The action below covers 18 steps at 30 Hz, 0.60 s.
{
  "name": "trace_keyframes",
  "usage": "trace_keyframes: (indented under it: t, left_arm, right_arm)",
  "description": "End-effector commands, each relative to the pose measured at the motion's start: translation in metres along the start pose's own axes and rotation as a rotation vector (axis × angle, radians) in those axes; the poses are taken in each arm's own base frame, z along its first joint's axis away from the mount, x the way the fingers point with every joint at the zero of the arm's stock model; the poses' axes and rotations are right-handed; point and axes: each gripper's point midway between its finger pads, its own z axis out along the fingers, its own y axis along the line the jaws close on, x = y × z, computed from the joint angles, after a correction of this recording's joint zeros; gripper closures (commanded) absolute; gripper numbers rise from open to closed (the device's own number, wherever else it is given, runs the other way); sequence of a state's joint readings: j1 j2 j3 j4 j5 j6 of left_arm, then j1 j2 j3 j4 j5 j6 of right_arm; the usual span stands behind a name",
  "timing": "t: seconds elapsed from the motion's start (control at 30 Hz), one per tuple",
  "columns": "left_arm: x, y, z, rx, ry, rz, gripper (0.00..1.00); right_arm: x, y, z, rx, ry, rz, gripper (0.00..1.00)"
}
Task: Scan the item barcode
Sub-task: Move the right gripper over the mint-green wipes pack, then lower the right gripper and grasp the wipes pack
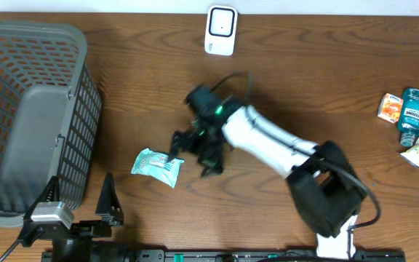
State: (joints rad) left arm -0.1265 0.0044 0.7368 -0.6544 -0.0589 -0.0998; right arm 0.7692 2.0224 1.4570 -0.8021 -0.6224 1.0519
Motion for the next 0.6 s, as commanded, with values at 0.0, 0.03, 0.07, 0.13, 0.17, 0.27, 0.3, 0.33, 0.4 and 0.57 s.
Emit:
trace_keyframes:
  t: [0.0,0.03,0.07,0.13,0.17,0.27,0.3,0.33,0.4,0.57]
  left_arm:
    - [0.000,0.000,0.000,-0.001,-0.002,0.016,0.02]
    - [0.000,0.000,0.000,-0.001,-0.002,0.016,0.02]
    - [0.000,0.000,0.000,-0.001,-0.002,0.016,0.02]
    - [0.000,0.000,0.000,-0.001,-0.002,0.016,0.02]
    - [0.000,0.000,0.000,-0.001,-0.002,0.016,0.02]
    - [0.000,0.000,0.000,-0.001,-0.002,0.016,0.02]
    - [0.000,0.000,0.000,-0.001,-0.002,0.016,0.02]
    - [0.000,0.000,0.000,-0.001,-0.002,0.016,0.02]
    - [0.000,0.000,0.000,-0.001,-0.002,0.016,0.02]
    - [0.000,0.000,0.000,-0.001,-0.002,0.016,0.02]
  right_arm:
    - [0.006,-0.008,0.035,0.016,-0.050,0.241,0.01]
    - [0.006,-0.007,0.042,0.001,-0.065,0.249,0.01]
    - [0.004,-0.006,0.046,-0.011,-0.078,0.250,0.01]
    - [-0.002,-0.001,0.056,-0.060,-0.124,0.235,0.01]
    - [-0.006,0.001,0.060,-0.089,-0.149,0.233,0.01]
    - [-0.008,-0.002,0.068,-0.113,-0.167,0.277,0.01]
    - [-0.008,-0.005,0.070,-0.111,-0.174,0.292,0.01]
    - [-0.011,-0.010,0.072,-0.099,-0.199,0.321,0.01]
    - [-0.017,-0.019,0.077,-0.077,-0.248,0.370,0.01]
    - [-0.020,-0.034,0.098,-0.028,-0.289,0.397,0.16]
